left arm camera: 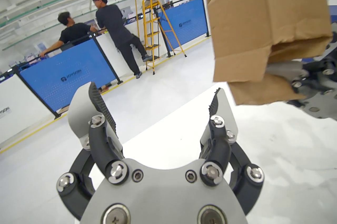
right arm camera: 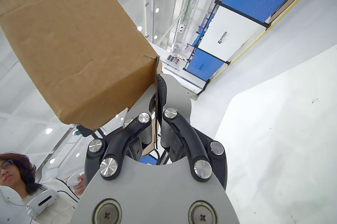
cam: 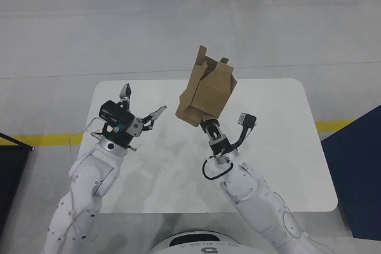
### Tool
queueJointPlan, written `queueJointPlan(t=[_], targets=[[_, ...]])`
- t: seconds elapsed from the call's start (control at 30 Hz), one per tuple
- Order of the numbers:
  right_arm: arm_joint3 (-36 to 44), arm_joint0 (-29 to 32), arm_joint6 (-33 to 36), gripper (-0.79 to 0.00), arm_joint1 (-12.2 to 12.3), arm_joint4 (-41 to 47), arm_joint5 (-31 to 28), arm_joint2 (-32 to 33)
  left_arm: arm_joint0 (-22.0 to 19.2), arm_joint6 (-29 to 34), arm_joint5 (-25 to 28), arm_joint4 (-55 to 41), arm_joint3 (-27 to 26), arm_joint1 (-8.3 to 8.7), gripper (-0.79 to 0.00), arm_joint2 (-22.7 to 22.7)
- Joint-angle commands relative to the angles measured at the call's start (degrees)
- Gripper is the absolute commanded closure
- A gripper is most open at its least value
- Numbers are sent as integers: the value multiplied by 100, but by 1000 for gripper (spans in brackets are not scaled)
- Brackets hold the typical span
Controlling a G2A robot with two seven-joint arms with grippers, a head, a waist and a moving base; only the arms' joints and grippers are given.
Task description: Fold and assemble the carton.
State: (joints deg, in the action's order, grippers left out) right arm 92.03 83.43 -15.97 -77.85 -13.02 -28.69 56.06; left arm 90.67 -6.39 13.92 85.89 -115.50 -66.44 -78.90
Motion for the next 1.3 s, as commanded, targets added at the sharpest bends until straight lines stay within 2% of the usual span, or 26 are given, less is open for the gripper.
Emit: queueJointPlan(t=[0.0, 0.13, 0.47, 0.8, 1.03, 1.27], targets=[[24, 40, -43, 0, -6, -168, 55, 6, -81, -46, 28, 60, -37, -12, -785, 135], [64, 129, -227, 0, -16, -732, 307, 10, -216, -40, 95, 115, -91, -36, -785, 379], [136, 303, -511, 0, -40, -1146, 477, 119, -259, 70, 369, 247, -138, -66, -785, 872], [276, 375, -507, 0, -49, -1640, 472, 163, -461, 288, -34, 602, 33, -123, -785, 1170], [304, 411, -623, 0, -26, -2596, 608, 245, -490, 327, -90, 527, 8, -139, -785, 1168], [357, 525, -934, 0, 53, -4180, 769, 414, -361, 338, -124, 357, -131, -113, -785, 821]])
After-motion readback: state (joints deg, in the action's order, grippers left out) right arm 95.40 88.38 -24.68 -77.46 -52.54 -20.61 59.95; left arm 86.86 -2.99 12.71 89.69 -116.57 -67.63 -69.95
